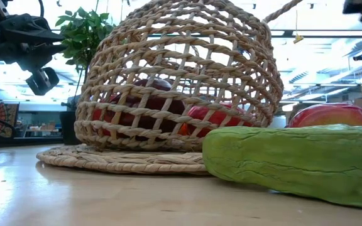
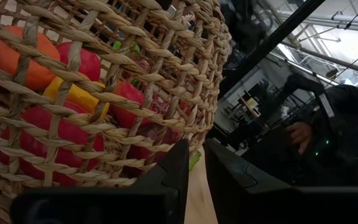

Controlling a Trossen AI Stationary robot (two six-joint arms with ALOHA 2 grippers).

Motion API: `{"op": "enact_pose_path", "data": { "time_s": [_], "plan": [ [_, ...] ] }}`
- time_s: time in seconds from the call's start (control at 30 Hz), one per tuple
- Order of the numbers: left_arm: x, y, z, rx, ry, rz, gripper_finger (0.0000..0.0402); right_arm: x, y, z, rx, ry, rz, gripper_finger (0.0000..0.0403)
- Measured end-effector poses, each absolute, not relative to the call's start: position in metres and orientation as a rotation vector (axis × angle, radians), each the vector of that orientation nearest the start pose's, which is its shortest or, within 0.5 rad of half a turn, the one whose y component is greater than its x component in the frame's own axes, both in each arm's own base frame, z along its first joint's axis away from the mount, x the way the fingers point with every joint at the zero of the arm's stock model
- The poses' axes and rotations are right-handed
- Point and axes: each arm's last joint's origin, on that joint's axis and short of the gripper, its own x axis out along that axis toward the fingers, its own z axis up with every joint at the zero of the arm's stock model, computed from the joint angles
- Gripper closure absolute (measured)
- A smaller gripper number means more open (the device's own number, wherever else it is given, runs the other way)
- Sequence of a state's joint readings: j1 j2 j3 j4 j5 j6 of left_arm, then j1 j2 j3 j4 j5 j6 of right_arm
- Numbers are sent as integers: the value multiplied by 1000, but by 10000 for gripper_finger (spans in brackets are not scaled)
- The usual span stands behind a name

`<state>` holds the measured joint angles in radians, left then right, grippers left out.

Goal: Build produce basket
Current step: Put the red apple into the brown basket

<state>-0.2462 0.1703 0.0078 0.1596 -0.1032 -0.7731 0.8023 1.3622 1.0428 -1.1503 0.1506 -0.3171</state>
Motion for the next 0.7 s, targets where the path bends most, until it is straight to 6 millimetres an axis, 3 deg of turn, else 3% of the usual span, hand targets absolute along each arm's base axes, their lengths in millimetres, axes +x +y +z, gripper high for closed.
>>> {"op": "enact_pose_path", "data": {
  "time_s": [0.17, 0.27, 0.43, 0.7],
  "plan": [
    [105, -23, 167, -771, 58, -135, 339, 160, 171, 212, -1179, 1503, 739, 45],
    [105, -23, 168, -772, 58, -135, 339, 162, 169, 202, -1199, 1615, 710, 36],
    [105, -23, 167, -772, 58, -135, 344, 170, 163, 201, -1084, 1650, 699, 7],
    [105, -23, 167, -771, 58, -135, 339, 178, 145, 218, -1024, 1568, 597, 6]
  ]
}}
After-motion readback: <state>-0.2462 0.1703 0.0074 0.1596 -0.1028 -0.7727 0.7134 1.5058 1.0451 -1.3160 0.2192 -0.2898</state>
